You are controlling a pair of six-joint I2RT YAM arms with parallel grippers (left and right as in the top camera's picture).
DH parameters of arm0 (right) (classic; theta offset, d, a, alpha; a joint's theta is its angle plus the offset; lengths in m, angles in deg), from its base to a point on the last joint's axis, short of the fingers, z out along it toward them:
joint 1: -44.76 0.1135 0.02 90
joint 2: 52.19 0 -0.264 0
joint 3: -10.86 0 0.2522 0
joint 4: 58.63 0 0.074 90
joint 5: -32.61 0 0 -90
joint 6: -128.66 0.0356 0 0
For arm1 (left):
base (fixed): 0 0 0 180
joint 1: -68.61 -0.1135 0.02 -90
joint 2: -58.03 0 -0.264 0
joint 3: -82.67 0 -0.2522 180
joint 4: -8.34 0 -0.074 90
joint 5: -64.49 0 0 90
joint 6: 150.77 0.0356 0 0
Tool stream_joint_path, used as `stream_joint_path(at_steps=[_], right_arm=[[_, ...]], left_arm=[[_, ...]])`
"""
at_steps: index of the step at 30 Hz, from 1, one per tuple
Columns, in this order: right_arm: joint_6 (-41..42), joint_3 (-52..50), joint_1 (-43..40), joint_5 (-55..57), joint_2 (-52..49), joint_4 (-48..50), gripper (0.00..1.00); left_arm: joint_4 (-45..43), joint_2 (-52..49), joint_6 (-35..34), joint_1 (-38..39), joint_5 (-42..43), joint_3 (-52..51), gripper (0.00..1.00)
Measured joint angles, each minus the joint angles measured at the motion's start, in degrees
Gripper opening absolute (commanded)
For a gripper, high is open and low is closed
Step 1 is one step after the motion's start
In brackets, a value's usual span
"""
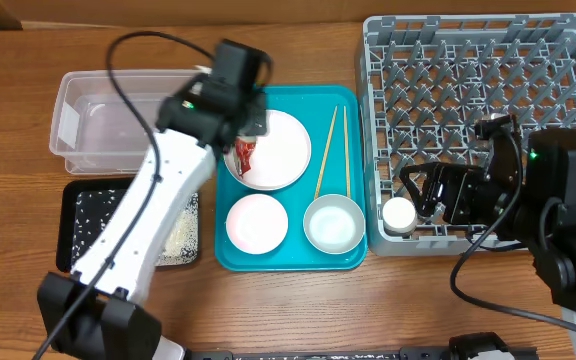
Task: Sort waste into correct bins and load items into the dishwasher
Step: 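Grasp the tissue on the pink plate and drop it in the clear bin, then grasp the red wrapper on the pink plate with the left gripper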
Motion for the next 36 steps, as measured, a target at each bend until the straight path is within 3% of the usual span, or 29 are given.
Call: stream_joint_path(at_steps=[3, 4, 5, 6, 8, 10, 16, 22, 25, 31, 33, 35, 36], right_arm=[[-0.11, 0.0, 0.0, -0.13, 0.22, -0.04, 0.93], [-0.15, 0.0, 0.0, -0.15, 0.22, -0.07, 0.93], [-0.2, 0.0, 0.0, -0.15, 0.22, -0.09, 0.93], [-0.17, 0.0, 0.0, -0.15, 0.22, -0.13, 0.93], [-0.2, 0.0, 0.0, -0.15, 0.22, -0.17, 0.93], [-0.2, 0.0, 0.0, -0.15, 0.22, -0.28, 0.93], [-0.7, 0.0, 0.0, -0.15, 0.22, -0.35, 0.93], [-1.07, 0.0, 0.0, -0.13, 0.22, -0.39, 0.93], [-1.25, 0.0, 0.0, -0.15, 0.22, -0.42, 0.93], [-1.29, 0.0, 0.0, -0.13, 0.22, -0.68, 0.93], [-1.31, 0.0, 0.0, -0.13, 0.22, -0.72, 0.93], [-1.31, 0.0, 0.0, -0.13, 0.22, -0.72, 0.93], [-1.33, 0.0, 0.0, -0.13, 0.22, -0.74, 0.93]], left_arm=[[-1.05, -2.47, -0.61, -6.03, -1.36, 0.0, 0.05], [-1.31, -3.87, -0.63, -8.31, -1.49, 0.0, 0.16], [-1.38, -4.87, -0.44, -9.84, -1.4, 0.0, 0.42], [-1.4, -6.14, -0.37, -11.72, -0.98, -0.02, 0.52], [-1.31, -7.82, 0.61, -14.21, 1.42, -0.13, 0.62], [-1.05, -8.26, 2.1, -14.99, 4.96, -0.15, 0.63], [-1.05, -6.34, 5.07, -7.61, 8.24, 0.17, 0.59], [-1.36, -7.3, 6.78, 4.24, 1.09, 0.37, 0.49], [-1.42, -11.23, 6.97, 5.55, -1.46, 0.37, 0.43], [-1.18, -23.43, 6.51, 4.83, -5.35, 0.11, 0.43], [-0.94, -24.85, 6.43, 4.72, -5.99, -0.24, 0.37], [-0.83, -25.24, 6.05, 4.68, -6.4, -0.31, 0.2], [-0.85, -25.24, 5.84, 4.68, -6.58, -0.31, 0.07]])
